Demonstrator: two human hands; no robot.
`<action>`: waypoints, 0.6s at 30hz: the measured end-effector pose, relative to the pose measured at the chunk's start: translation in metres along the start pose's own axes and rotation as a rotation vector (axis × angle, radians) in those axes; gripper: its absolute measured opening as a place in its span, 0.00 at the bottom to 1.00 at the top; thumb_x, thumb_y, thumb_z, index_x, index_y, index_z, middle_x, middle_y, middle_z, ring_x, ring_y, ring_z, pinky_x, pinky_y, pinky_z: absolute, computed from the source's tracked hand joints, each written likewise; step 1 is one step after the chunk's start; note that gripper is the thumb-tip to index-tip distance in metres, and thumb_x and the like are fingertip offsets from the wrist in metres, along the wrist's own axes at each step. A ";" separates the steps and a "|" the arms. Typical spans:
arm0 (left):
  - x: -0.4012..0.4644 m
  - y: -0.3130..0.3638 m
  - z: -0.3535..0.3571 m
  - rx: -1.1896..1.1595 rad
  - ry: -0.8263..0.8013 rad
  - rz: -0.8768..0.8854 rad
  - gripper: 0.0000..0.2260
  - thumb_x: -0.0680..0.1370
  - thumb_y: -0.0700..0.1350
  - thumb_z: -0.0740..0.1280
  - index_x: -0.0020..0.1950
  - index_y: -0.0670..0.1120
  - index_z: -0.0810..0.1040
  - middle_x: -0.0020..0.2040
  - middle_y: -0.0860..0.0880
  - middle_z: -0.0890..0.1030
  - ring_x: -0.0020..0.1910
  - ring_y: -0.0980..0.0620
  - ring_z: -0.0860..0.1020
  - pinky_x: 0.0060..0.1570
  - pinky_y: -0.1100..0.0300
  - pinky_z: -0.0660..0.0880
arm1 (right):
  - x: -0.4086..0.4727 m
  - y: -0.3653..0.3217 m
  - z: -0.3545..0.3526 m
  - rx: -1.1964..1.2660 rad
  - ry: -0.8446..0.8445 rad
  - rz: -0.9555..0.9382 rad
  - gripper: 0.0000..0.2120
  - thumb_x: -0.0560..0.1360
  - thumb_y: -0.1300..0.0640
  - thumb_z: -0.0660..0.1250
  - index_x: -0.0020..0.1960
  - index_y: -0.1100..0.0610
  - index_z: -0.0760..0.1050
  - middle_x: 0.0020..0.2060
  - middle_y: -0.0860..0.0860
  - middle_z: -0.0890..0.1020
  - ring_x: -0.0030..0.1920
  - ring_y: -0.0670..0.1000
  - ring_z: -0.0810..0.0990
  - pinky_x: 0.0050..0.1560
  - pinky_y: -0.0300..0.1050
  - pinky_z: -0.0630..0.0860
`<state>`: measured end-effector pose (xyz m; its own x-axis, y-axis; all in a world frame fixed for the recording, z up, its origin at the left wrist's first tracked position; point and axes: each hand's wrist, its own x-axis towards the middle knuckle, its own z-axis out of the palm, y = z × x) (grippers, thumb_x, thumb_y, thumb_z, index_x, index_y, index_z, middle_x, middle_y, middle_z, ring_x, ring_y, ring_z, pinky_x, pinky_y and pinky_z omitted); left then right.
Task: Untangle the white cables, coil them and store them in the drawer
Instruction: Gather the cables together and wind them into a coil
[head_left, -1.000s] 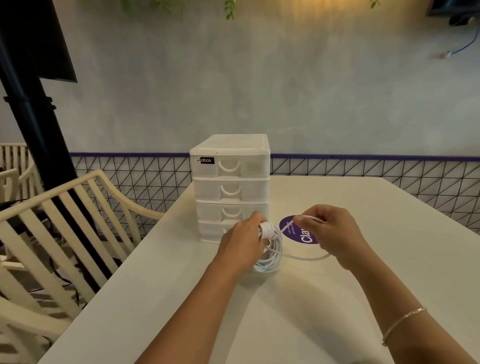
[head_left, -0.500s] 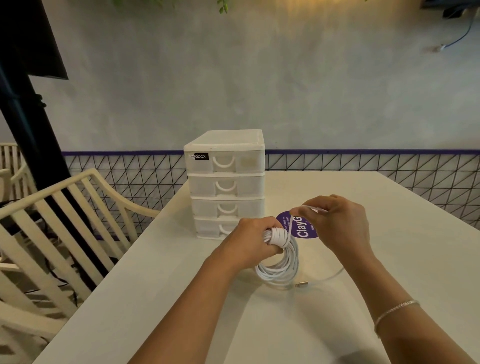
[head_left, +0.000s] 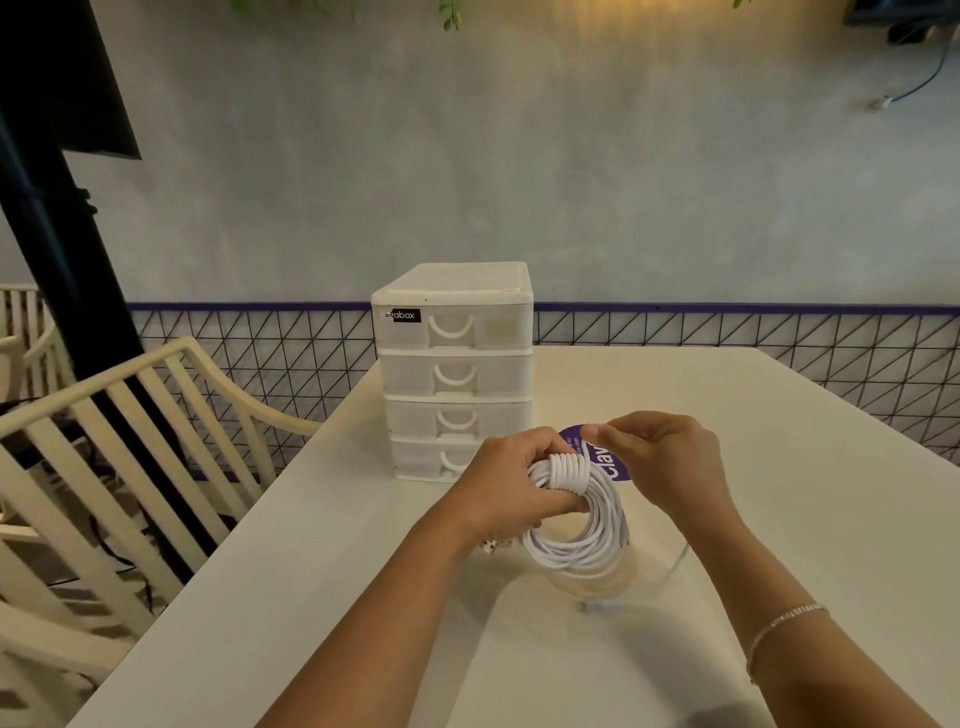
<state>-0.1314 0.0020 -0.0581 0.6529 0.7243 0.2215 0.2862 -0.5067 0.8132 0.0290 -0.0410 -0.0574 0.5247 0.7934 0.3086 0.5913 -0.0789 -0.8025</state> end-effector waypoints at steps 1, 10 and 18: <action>0.000 0.000 0.001 -0.026 0.012 0.002 0.14 0.67 0.42 0.77 0.47 0.51 0.77 0.35 0.57 0.77 0.28 0.61 0.74 0.28 0.67 0.73 | 0.000 0.000 -0.001 -0.005 -0.024 0.018 0.14 0.66 0.41 0.72 0.42 0.52 0.83 0.38 0.51 0.83 0.41 0.53 0.80 0.37 0.41 0.73; 0.002 0.005 0.003 -0.152 0.124 0.025 0.21 0.67 0.42 0.77 0.54 0.57 0.73 0.43 0.50 0.80 0.31 0.58 0.74 0.29 0.66 0.73 | 0.000 0.000 -0.003 0.006 -0.153 0.107 0.16 0.69 0.44 0.71 0.37 0.58 0.83 0.37 0.60 0.83 0.36 0.52 0.73 0.38 0.45 0.70; 0.003 0.000 0.003 -0.080 0.157 0.028 0.14 0.68 0.43 0.76 0.49 0.55 0.79 0.41 0.57 0.78 0.34 0.60 0.75 0.30 0.67 0.74 | 0.002 0.005 0.003 -0.158 -0.229 0.089 0.08 0.73 0.50 0.69 0.42 0.54 0.82 0.32 0.47 0.78 0.36 0.47 0.74 0.35 0.40 0.70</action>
<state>-0.1273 0.0026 -0.0590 0.5406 0.7777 0.3209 0.2083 -0.4933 0.8445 0.0314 -0.0381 -0.0624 0.4373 0.8935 0.1025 0.6463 -0.2330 -0.7266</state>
